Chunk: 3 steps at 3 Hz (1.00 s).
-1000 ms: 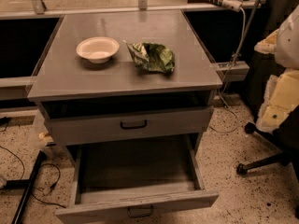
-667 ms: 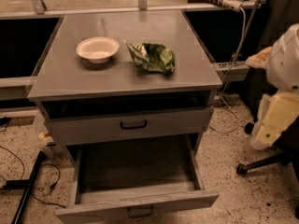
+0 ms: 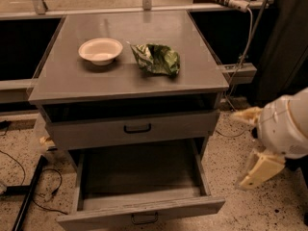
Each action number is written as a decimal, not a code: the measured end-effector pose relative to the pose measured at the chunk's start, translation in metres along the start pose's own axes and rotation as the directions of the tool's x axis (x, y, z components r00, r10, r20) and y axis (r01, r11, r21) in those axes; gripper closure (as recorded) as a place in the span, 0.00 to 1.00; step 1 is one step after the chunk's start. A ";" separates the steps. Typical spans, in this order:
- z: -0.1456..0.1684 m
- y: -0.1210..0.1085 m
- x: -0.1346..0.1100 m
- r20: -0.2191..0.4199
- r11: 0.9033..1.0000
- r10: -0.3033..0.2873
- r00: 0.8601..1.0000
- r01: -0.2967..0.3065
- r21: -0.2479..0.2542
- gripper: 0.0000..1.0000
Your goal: Close middle drawer
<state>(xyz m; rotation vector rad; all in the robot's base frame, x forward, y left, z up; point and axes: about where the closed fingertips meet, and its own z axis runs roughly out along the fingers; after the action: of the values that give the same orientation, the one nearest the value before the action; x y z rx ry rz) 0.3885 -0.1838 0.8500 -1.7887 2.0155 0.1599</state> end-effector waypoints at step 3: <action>0.048 0.017 0.020 0.061 0.999 0.035 0.998 -0.034 -0.025 0.89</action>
Offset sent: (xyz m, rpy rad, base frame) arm -0.0051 0.0012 -0.0434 0.0588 0.0230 -0.0065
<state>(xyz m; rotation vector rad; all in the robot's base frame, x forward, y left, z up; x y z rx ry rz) 0.3824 -0.1823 0.7957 -1.7424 2.0103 0.2472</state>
